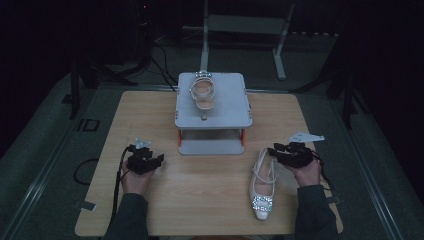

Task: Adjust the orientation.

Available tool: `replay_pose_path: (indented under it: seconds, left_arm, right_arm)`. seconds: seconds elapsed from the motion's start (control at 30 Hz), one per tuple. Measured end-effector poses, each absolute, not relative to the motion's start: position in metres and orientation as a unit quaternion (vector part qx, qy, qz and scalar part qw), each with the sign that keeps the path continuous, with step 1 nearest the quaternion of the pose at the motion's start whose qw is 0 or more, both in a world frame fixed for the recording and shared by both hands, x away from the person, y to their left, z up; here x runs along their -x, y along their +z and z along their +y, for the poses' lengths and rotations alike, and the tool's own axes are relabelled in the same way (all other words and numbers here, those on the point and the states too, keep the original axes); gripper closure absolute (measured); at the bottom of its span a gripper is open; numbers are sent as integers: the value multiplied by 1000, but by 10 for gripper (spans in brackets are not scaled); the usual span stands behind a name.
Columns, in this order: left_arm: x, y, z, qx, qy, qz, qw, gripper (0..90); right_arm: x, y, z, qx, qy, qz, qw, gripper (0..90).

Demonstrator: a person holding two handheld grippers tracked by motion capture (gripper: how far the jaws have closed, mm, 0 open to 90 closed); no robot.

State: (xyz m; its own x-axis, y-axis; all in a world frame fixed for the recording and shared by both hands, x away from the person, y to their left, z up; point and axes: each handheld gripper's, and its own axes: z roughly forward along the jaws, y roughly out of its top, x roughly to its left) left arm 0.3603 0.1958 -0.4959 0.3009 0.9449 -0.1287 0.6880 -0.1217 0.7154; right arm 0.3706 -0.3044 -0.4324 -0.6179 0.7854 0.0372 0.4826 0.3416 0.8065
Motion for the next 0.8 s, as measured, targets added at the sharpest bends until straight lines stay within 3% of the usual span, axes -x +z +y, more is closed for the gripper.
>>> replay_pose_path:
  seconds: [0.13,0.23,0.8]
  left_arm:
    - [-362,-497,194,-728,181,562,349,485]
    - [-362,-499,193,-729,180,561,347,486]
    - [-363,-500,192,-729,180,562,347,487]
  right_arm:
    - [-373,-435,-302,-392,402,805,193,821]
    - [-374,-434,-302,-393,402,802,201,863]
    - [-409,-418,-315,-442,399,762,255,877]
